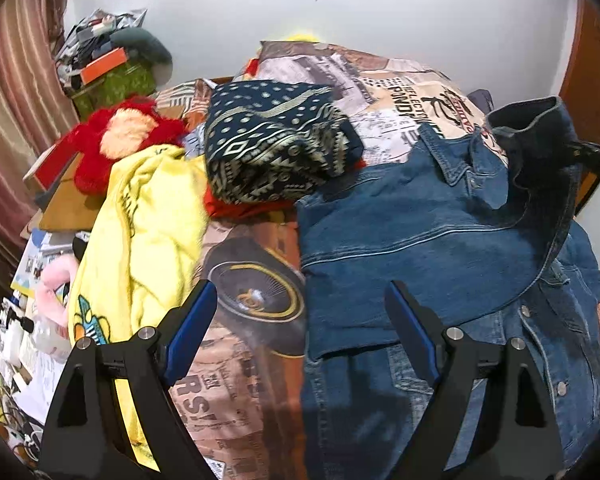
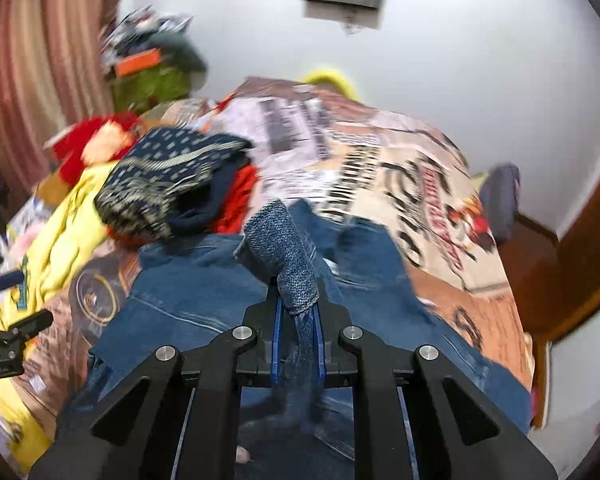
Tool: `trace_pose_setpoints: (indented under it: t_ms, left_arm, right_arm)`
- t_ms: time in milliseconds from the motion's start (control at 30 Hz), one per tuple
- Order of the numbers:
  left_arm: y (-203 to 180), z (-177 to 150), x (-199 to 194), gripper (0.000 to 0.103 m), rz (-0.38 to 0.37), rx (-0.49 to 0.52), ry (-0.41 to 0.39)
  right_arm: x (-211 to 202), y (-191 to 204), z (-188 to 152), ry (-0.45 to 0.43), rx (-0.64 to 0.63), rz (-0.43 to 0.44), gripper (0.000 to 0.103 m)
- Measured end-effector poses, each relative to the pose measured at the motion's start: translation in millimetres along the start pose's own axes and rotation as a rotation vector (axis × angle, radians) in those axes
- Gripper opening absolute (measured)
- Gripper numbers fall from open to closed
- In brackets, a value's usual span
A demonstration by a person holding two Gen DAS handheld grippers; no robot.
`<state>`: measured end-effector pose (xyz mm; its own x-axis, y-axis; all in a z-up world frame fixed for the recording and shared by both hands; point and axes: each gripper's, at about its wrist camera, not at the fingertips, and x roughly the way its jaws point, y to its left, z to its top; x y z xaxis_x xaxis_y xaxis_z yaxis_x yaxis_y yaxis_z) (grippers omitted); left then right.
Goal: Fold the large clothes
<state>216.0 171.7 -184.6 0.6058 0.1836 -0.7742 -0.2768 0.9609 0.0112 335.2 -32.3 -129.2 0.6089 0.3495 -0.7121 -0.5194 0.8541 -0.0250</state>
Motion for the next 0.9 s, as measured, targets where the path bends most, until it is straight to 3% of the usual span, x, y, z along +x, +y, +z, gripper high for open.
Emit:
trace_pose_setpoints:
  t_ms: [333, 567, 700, 800, 900]
  left_arm:
    - [-39, 0, 22, 0.086, -0.035, 0.033, 0.068]
    - [-61, -8, 40, 0.086, -0.037, 0.069, 0.124]
    - [-68, -13, 49, 0.086, -0.04, 0.086, 0.153]
    - [-73, -17, 56, 0.086, -0.038, 0.089, 0.177]
    - [-75, -20, 61, 0.086, -0.042, 0.09, 0.194]
  right_arm:
    - [9, -90, -65, 0.11, 0.27, 0.02, 0.011]
    - [42, -119, -120, 0.266, 0.485, 0.167, 0.013]
    - [47, -136, -142, 0.301, 0.614, 0.187, 0.032]
    - [48, -142, -150, 0.284, 0.665, 0.221, 0.035]
    - [48, -136, -145, 0.274, 0.607, 0.2, 0.031]
